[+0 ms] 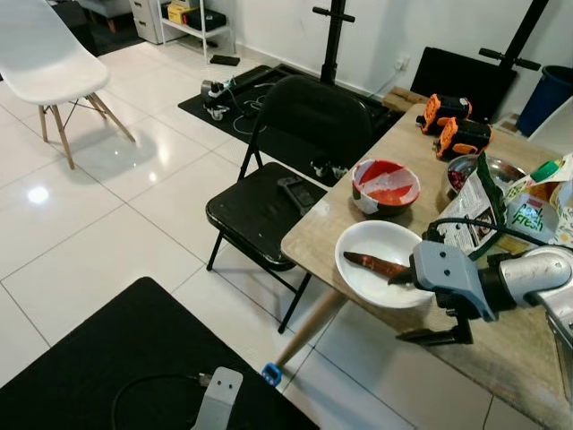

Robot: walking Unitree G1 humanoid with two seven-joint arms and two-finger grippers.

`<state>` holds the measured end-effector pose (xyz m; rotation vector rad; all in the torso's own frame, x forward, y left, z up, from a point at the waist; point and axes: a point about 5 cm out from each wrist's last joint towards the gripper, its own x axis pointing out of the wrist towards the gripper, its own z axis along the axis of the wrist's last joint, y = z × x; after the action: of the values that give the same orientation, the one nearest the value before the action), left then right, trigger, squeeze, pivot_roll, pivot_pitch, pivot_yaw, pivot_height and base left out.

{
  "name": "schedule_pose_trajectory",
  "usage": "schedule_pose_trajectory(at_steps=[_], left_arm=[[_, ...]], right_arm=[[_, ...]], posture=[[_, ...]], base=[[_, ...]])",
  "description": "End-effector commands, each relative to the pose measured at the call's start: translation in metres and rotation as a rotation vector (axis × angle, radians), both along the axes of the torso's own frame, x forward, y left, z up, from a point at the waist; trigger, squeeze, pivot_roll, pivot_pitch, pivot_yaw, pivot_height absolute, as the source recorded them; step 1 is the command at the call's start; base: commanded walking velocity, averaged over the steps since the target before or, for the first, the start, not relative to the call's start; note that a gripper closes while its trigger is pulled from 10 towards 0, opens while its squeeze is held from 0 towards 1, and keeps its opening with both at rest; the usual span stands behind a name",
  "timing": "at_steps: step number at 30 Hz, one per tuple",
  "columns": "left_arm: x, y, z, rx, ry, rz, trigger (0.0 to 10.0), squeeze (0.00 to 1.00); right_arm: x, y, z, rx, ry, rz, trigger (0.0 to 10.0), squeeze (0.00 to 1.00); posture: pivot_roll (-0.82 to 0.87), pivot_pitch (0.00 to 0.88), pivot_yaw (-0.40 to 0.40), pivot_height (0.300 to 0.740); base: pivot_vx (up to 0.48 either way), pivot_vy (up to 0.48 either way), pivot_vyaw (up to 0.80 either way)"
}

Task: Restocking fridge

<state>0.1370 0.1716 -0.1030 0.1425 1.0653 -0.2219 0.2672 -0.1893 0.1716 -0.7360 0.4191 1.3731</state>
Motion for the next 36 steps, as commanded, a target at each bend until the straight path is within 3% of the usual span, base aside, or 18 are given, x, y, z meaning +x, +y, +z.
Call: schedule_pose_trajectory(at_steps=[1, 12, 36], left_arm=[[-0.017, -0.005, -0.006, -0.007, 0.068, -0.025, 10.0, 0.00], [-0.015, 0.000, -0.005, 0.003, 0.064, -0.023, 10.0, 0.00], [-0.012, 0.003, -0.004, 0.028, 0.050, -0.014, 10.0, 0.00]], right_arm=[[0.000, 0.000, 0.007, 0.027, -0.021, 0.010, 10.0, 0.00], [-0.001, 0.017, 0.032, 0.258, -0.048, 0.044, 10.0, 0.00], [-0.003, 0.022, 0.027, 0.284, -0.045, 0.020, 10.0, 0.00]], posture=[[-0.06, 0.025, -0.078, 0.740], [-0.05, 0.023, -0.071, 0.740], [-0.06, 0.028, -0.068, 0.740]], base=[[-0.352, 0.000, 0.00], [-0.280, 0.000, 0.00], [0.045, 0.000, 0.00]])
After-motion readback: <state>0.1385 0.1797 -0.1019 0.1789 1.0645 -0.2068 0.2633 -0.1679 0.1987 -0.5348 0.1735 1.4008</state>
